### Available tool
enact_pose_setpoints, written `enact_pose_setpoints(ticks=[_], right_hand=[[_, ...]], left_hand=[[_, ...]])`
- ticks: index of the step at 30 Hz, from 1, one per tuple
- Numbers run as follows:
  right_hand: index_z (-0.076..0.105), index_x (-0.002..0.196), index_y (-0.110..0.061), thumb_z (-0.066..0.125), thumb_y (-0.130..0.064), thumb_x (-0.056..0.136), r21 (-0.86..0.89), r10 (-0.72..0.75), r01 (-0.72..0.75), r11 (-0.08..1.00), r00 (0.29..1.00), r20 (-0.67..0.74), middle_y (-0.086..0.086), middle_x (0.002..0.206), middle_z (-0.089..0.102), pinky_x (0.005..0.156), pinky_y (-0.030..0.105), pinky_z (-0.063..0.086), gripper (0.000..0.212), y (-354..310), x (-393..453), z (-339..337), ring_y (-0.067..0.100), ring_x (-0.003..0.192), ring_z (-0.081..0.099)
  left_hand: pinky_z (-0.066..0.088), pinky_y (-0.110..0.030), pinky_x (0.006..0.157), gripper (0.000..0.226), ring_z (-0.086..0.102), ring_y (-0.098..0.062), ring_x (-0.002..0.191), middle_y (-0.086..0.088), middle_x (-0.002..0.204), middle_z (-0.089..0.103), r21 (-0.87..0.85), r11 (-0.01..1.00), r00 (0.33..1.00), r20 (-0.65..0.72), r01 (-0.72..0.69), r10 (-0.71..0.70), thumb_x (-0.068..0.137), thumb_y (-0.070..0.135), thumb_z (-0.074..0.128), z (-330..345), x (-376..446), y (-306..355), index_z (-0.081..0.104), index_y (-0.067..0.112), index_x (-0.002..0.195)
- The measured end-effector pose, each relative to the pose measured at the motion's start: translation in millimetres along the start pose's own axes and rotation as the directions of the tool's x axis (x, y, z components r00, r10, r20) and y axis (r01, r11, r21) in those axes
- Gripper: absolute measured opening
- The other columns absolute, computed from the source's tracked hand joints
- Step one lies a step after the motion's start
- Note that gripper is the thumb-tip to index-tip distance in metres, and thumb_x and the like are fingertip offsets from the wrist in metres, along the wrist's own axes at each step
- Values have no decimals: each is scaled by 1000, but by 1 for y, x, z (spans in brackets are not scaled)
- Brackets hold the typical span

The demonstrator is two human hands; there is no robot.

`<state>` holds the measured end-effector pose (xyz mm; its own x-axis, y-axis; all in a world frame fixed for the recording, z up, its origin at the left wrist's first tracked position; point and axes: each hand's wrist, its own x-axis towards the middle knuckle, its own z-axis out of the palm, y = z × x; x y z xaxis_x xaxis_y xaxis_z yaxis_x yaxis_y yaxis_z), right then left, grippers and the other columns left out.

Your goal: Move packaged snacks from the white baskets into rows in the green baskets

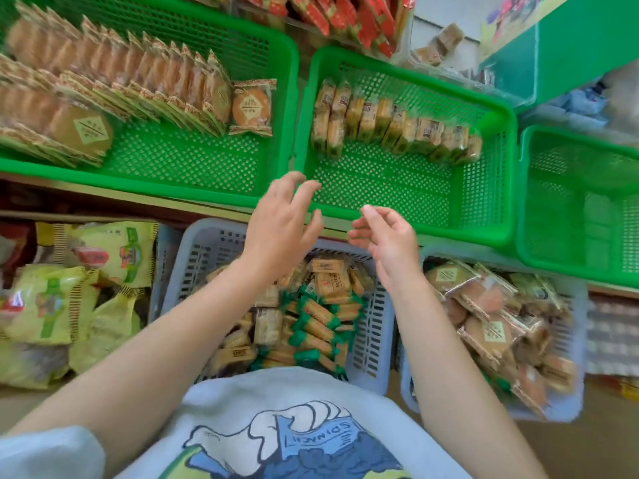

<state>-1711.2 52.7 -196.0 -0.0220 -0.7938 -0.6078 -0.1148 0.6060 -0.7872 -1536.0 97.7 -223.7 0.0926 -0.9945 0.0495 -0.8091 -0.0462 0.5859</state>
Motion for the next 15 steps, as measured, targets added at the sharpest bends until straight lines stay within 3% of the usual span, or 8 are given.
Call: enact_pose_setpoints(ticks=[2,4,6,8,10,13,14,15], right_hand=[[62,96,-11,62,-20,99,-109,156,-162,981,986,-65,9,88,69,69,34,60,9,41,-8,-15,20,71,68],[62,107,-12,61,-21,100,-238,316,-343,908,937,-147,9,101,70,69,32,59,12,82,-10,-24,19,77,68],[60,121,-13,59,-26,101,-265,380,-424,866,902,-203,9,112,68,66,30,56,24,113,-7,-26,19,81,68],[48,138,-19,57,-44,100,-269,403,-441,856,896,-186,7,125,64,65,31,58,47,127,0,-20,20,85,70],[25,155,-30,51,-62,96,-279,463,-486,828,874,-148,5,146,49,69,38,59,72,133,9,-8,25,97,70],[7,160,-31,50,-71,90,-210,508,-537,817,843,-177,4,165,21,103,53,48,92,135,25,15,36,138,45],[10,160,-27,52,-73,88,-178,522,-553,814,831,-194,7,164,25,100,52,49,95,135,30,20,37,136,45],[15,160,-26,54,-75,85,-143,536,-568,810,818,-208,8,156,38,87,49,55,98,137,36,24,37,123,55]], left_hand=[[49,-35,72,34,59,-23,99,-3,118,61,-102,976,965,201,193,-170,103,33,45,6,-36,3,57,16,130],[50,-32,70,32,60,-16,90,1,116,65,-77,874,768,518,480,-377,105,34,44,17,-66,-5,59,20,130],[55,-35,78,31,64,-16,94,0,120,67,-64,801,657,612,595,-440,104,32,46,26,-91,-17,61,22,129],[56,-36,81,28,65,-14,97,4,118,68,-69,775,637,618,628,-461,104,33,47,30,-109,-25,63,26,125],[55,-33,74,25,66,-10,89,9,109,68,-85,760,630,622,644,-465,103,35,47,30,-117,-29,64,29,119],[54,-34,76,23,67,-10,86,10,107,68,-130,726,640,593,675,-488,103,35,47,26,-118,-32,63,29,117],[54,-34,78,24,68,-10,87,10,108,68,-143,719,642,588,681,-491,103,37,47,25,-118,-32,63,29,118],[54,-34,78,25,68,-10,87,10,108,67,-151,714,642,588,684,-492,103,38,47,24,-118,-31,63,29,120]])
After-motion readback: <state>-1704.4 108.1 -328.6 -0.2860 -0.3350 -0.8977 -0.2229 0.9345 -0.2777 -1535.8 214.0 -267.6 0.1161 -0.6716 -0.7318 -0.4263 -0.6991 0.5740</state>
